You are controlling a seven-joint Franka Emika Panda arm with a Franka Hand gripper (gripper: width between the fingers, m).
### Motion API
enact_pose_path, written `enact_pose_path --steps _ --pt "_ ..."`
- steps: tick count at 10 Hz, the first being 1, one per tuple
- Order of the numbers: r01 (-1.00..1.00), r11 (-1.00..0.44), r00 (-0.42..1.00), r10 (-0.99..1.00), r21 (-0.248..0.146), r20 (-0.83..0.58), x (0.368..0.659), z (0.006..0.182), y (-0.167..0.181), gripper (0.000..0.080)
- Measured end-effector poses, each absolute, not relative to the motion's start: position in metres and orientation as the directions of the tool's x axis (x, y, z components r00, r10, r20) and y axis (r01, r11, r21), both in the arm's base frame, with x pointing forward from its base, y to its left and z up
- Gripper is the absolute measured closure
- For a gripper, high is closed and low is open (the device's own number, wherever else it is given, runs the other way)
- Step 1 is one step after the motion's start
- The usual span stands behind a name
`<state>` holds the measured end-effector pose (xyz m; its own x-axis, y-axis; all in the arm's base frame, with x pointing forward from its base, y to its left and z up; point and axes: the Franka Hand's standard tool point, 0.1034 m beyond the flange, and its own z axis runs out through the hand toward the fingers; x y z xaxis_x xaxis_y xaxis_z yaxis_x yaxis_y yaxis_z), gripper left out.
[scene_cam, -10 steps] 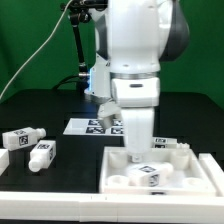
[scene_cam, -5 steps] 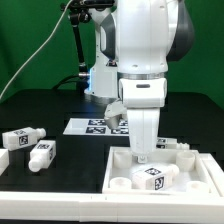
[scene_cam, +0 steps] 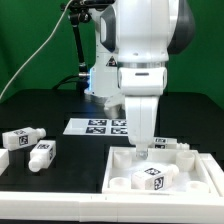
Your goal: Assemble one leg
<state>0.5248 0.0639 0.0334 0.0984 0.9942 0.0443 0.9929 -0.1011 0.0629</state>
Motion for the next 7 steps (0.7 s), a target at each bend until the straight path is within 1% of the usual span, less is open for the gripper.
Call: enact_pose_path --steps 1,2,3,4,5,7 --pt "0.988 -0.134 0.130 0.990 0.078 0.044 0.519 0.046 0.063 0.0182" --pt "0.982 -0.167 0.163 0.985 0.089 0.049 0.509 0.053 0.063 0.0156" --pt "0.977 -0.195 0.191 0.980 0.090 0.053 0.497 0.056 0.064 0.0156" --pt "0.975 -0.206 0.202 0.978 0.083 0.055 0.482 0.056 0.068 0.0151" --pt "0.978 -0.197 0.193 0.980 0.073 0.058 0.472 0.052 0.075 0.0151" --pt "0.983 -0.177 0.173 0.983 0.057 0.065 0.464 0.043 0.087 0.0150"
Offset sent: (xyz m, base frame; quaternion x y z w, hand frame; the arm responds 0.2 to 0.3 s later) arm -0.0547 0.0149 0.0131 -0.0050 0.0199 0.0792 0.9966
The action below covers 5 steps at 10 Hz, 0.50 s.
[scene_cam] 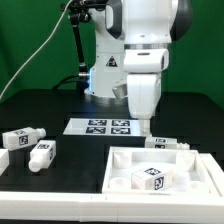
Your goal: Assemble one leg
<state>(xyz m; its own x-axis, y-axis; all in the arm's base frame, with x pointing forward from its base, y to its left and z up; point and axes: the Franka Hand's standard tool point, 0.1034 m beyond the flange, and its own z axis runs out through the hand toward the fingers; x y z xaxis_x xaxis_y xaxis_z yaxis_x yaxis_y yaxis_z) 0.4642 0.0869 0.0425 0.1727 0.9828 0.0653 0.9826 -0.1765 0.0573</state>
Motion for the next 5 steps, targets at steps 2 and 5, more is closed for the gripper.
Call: enact_pose_path --steps 2,5 --pt "0.986 -0.161 0.158 0.985 0.049 0.068 0.464 0.036 0.096 0.0150" --pt "0.986 -0.168 0.166 0.983 0.019 0.074 0.461 0.015 0.097 0.0150"
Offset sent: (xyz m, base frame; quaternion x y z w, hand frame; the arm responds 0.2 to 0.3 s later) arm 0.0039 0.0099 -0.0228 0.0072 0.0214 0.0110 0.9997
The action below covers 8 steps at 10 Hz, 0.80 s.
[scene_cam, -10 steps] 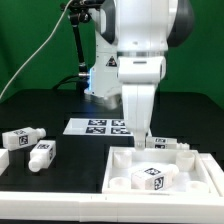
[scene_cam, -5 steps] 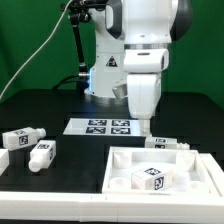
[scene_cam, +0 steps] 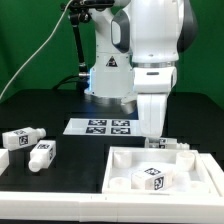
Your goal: Assemble one leg
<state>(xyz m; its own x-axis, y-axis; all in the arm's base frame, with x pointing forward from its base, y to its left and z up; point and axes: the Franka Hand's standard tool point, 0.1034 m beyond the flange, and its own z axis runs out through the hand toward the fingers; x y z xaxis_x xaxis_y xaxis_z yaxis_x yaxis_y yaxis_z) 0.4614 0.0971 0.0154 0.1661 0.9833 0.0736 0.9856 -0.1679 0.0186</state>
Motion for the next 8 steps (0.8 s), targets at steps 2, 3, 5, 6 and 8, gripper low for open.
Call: enact_pose_path --steps 2,3,5,6,8 --pt "0.985 -0.171 0.170 0.983 0.008 0.073 0.460 0.010 0.096 0.0150" --pt "0.985 -0.173 0.172 0.983 0.007 0.072 0.459 0.009 0.095 0.0150" --pt "0.984 -0.180 0.179 0.981 0.007 0.071 0.461 0.009 0.090 0.0400" --pt "0.983 -0.186 0.185 0.980 0.009 0.070 0.462 0.010 0.087 0.0400" --pt "0.977 -0.214 0.212 0.975 0.014 0.069 0.464 0.014 0.071 0.0517"
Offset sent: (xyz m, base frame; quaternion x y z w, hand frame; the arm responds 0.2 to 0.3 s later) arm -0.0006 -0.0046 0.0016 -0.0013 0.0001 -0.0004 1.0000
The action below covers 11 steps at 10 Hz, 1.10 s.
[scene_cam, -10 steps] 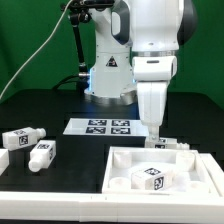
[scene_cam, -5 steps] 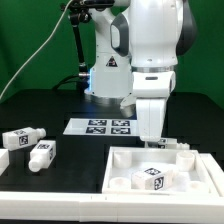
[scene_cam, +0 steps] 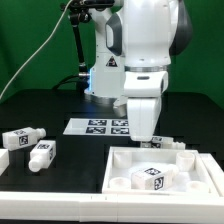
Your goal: Assemble one leg
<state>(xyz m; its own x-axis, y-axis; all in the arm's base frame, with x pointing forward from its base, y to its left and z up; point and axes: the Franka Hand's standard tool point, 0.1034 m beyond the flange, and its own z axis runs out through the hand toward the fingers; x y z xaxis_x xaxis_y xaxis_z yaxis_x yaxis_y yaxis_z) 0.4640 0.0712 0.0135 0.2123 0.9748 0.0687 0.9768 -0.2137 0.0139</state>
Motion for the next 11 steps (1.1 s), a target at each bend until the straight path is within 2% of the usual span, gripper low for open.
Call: enact_pose_path --steps 1,3,4,6,11 --pt "0.977 -0.211 0.209 0.976 0.016 0.064 0.463 0.016 0.055 0.0517" --pt "0.993 -0.119 0.118 0.992 0.015 0.042 0.465 0.024 0.020 0.0517" --pt "0.993 -0.113 0.112 0.993 0.017 0.041 0.466 0.024 0.014 0.0517" --pt "0.994 -0.111 0.111 0.993 0.013 0.042 0.464 0.022 0.016 0.0517" --pt "0.985 0.173 -0.173 0.984 0.021 0.028 0.463 0.021 0.013 0.0515"
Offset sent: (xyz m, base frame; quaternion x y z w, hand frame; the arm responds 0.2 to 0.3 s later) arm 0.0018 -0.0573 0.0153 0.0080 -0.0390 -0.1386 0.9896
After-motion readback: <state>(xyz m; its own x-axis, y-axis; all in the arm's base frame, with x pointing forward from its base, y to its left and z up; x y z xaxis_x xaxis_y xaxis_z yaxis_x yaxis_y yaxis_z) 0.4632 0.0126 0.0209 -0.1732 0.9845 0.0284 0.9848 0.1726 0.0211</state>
